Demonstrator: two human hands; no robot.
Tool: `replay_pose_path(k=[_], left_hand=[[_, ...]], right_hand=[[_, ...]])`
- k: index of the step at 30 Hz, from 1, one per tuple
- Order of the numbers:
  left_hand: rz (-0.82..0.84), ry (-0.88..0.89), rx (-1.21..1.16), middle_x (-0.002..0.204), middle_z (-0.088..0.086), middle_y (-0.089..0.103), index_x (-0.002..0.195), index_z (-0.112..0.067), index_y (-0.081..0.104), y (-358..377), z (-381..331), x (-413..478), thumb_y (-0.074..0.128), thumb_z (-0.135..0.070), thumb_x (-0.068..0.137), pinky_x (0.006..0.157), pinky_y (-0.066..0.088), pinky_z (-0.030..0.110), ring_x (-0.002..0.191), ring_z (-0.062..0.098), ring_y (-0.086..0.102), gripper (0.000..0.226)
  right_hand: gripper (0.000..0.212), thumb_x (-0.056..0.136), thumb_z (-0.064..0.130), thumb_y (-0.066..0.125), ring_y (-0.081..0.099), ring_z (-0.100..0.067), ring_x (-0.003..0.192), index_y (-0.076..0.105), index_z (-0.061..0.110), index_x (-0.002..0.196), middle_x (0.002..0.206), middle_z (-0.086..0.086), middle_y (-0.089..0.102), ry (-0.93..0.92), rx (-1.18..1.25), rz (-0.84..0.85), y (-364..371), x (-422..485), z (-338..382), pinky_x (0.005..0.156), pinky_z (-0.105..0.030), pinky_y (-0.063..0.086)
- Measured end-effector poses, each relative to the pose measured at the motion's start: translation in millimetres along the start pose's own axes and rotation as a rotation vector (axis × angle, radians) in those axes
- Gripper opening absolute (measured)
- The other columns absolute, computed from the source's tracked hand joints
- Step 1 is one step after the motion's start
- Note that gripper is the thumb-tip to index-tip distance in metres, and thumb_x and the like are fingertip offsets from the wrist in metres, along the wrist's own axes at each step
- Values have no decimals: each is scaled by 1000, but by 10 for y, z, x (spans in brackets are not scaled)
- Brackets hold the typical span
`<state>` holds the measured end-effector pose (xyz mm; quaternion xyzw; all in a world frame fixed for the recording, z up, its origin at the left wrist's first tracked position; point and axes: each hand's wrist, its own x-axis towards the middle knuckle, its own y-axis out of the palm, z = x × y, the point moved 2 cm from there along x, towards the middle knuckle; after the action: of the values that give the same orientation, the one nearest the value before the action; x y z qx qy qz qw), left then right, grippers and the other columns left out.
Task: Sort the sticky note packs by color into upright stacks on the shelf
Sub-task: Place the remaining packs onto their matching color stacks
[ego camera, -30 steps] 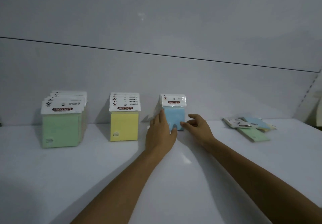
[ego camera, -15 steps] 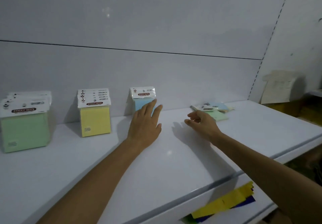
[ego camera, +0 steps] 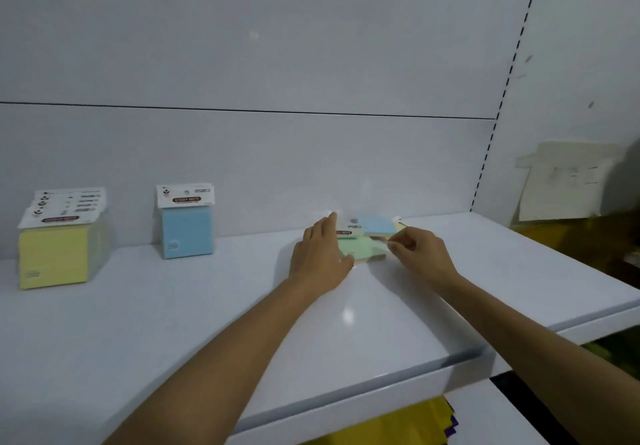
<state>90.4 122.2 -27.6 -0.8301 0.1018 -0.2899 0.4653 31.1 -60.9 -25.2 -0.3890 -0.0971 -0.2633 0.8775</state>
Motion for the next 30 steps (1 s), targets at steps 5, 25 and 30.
replay_pose_path(k=[5,25,30], left_hand=[[-75,-228,-91,156,4,19,148,-12,10,192,74,160,56,-29,87,110,27,36,141,23,20,79],[-274,-185,24,128,-9,60,94,-21,62,180,137,275,55,-24,90,95,39,32,117,19,53,8],[-489,-181,-245,88,6,68,100,-16,50,106,39,262,41,-28,98,68,45,34,79,28,60,15]], right_hand=[[13,84,23,59,60,-13,83,66,20,95,95,4,69,-40,-22,55,-97,453,-259,72,-25,43],[33,86,45,55,53,-27,102,63,31,116,115,1,65,-381,-313,110,306,900,-431,78,-30,39],[24,95,37,40,57,-33,75,57,21,97,79,-4,66,-416,-302,-92,137,909,-316,55,-32,36]])
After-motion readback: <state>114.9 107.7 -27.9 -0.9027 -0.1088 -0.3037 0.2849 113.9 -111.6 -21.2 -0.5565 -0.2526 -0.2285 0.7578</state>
